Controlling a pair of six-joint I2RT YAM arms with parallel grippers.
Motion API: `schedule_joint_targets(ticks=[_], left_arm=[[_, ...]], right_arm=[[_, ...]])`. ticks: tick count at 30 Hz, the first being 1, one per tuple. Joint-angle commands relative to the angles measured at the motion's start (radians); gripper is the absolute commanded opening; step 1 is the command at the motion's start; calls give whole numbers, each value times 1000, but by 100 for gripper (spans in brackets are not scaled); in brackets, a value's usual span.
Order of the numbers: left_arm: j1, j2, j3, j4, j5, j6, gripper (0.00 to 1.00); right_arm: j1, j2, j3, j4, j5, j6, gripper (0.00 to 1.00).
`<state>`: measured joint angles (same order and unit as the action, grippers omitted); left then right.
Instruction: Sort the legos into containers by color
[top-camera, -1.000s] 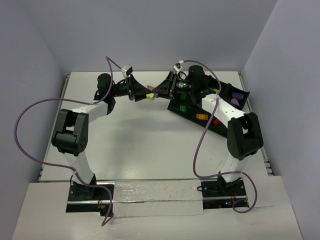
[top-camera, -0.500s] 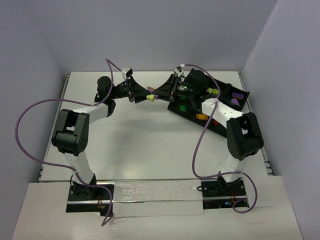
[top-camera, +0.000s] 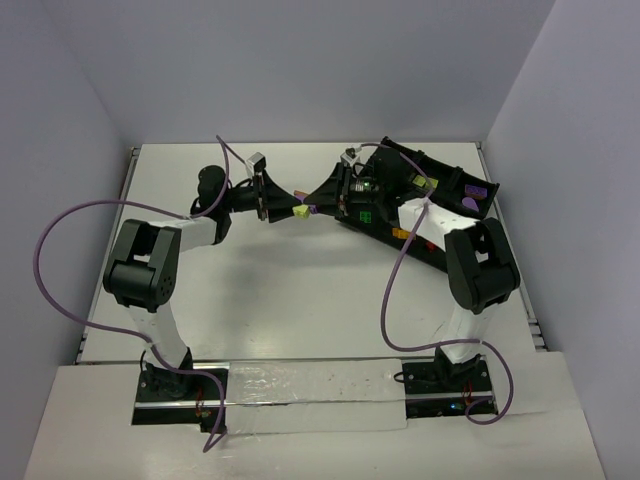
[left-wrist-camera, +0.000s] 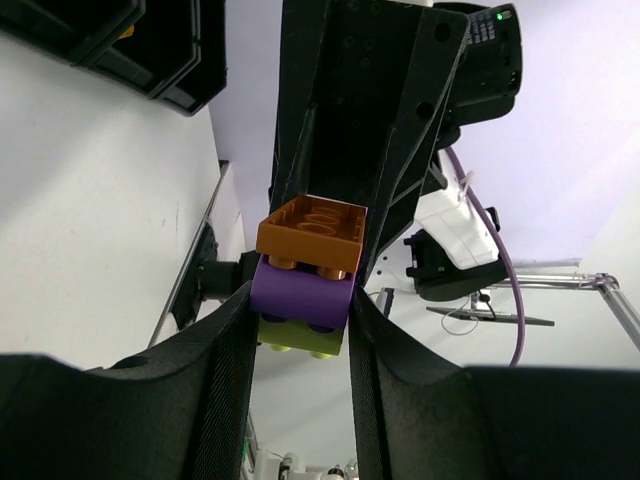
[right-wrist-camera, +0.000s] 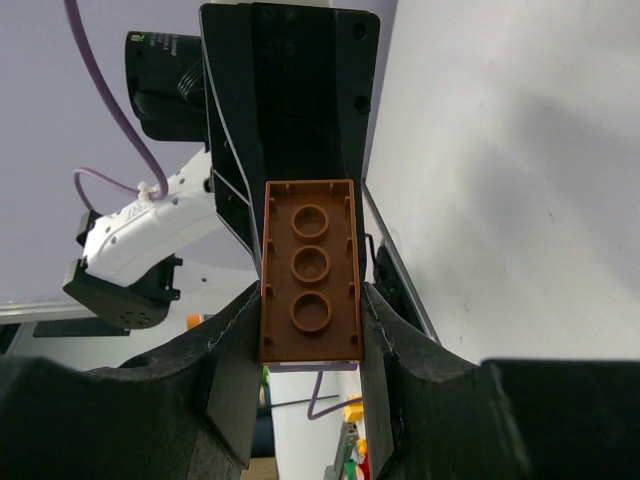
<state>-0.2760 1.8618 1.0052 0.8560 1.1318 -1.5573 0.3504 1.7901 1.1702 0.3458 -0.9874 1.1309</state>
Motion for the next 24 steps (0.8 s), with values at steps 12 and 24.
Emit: schedule_joint_targets(ticks=[12,24], left_arm=[[31,-16,71,-138,52,160,15],[27,3,100,-71,98,117,80]], right_arm=[[-14,51,67,-66,32,-22,0],[-7,53,95,-46,27,-5,0]])
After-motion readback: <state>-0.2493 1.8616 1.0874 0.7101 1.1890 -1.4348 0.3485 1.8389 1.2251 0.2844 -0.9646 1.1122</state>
